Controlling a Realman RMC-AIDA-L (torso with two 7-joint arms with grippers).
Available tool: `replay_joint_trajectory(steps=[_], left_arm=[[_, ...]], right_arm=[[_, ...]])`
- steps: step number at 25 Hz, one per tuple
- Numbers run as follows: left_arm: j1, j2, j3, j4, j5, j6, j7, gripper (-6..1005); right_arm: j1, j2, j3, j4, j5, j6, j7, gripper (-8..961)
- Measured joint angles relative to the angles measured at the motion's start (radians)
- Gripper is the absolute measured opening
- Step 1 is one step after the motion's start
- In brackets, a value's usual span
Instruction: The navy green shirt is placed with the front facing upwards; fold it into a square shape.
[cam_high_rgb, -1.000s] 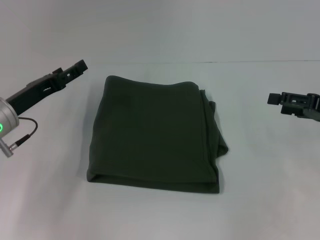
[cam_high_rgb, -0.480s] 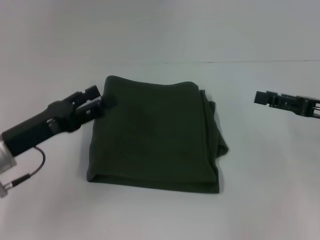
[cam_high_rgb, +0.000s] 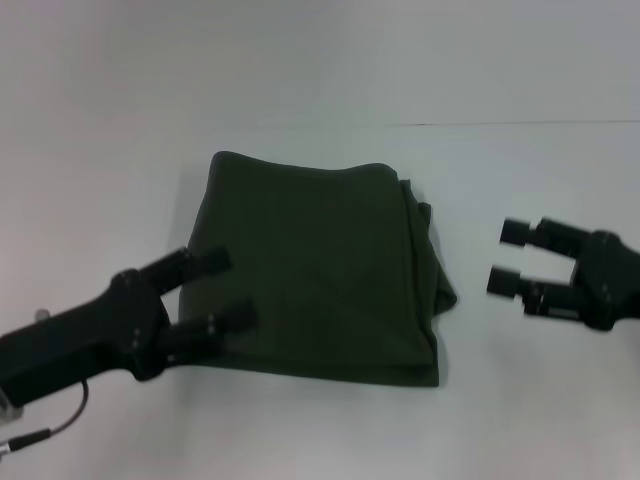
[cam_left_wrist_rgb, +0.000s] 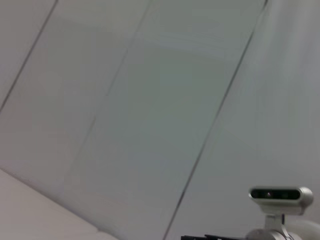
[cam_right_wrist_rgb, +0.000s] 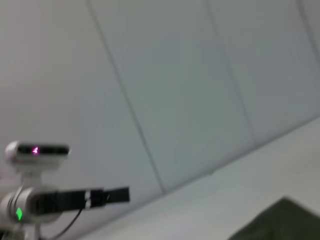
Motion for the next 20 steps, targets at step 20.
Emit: replay_joint_trajectory(steps=[20], left_arm=[[-0.022, -0.003, 0.071, -0.018, 0.129, -0.004, 0.055, 921]], right_arm=[[0.025, -0.005, -0.069, -0.001, -0.142, -0.009, 0.037, 901]])
